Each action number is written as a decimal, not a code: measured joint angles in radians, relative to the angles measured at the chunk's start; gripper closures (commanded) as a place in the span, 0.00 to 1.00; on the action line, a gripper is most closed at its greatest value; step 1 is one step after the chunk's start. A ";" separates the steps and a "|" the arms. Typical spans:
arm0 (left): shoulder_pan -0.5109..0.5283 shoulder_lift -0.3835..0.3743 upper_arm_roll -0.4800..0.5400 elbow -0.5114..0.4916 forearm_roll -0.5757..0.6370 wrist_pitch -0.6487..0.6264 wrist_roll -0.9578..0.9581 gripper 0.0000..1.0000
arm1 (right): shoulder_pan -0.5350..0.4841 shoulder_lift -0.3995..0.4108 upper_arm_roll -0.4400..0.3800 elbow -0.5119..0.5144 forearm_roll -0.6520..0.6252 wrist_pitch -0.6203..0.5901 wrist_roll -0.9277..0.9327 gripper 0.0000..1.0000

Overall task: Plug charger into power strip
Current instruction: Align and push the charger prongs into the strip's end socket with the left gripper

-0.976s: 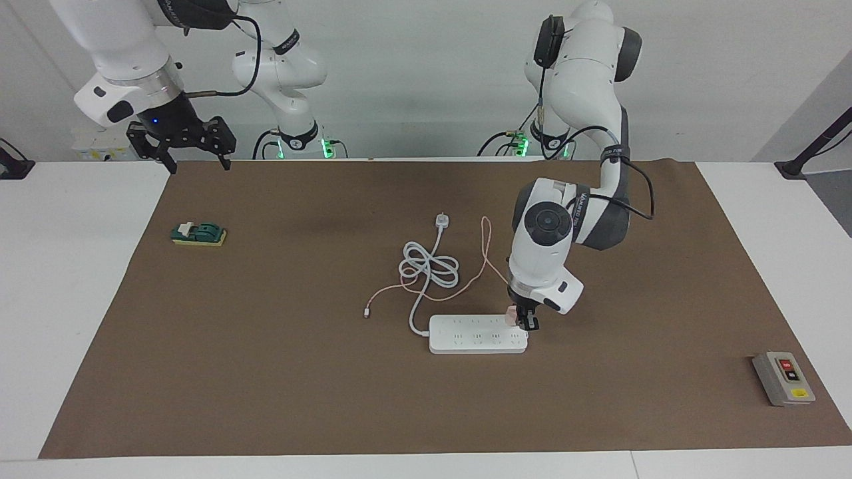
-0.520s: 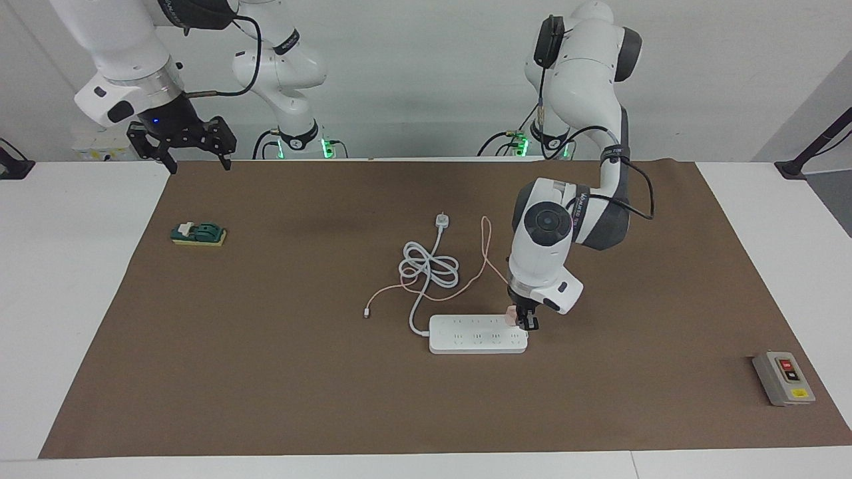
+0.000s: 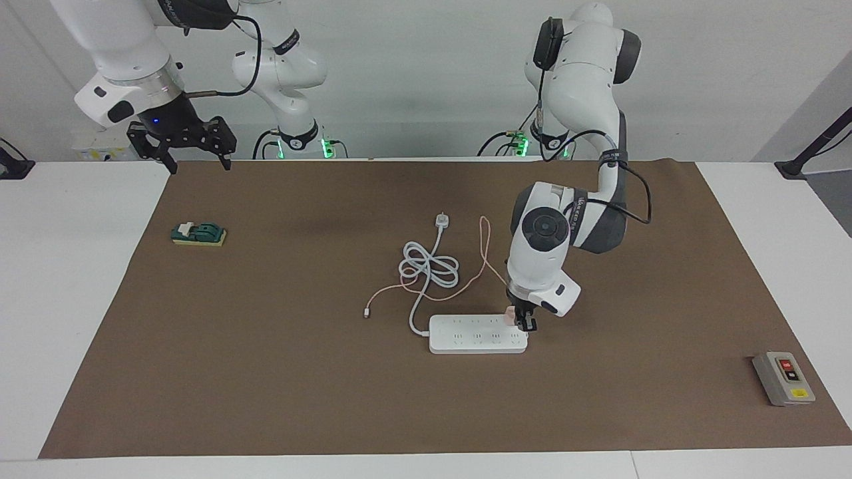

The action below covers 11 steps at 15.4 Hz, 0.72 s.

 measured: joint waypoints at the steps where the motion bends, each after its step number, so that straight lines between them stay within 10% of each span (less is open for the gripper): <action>1: 0.000 0.000 0.000 0.000 0.000 0.000 0.000 1.00 | 0.000 0.000 0.000 0.000 0.000 0.000 0.000 0.00; 11: 0.000 0.003 0.000 0.002 0.000 -0.001 0.011 1.00 | 0.000 0.000 0.000 0.000 0.000 0.000 0.000 0.00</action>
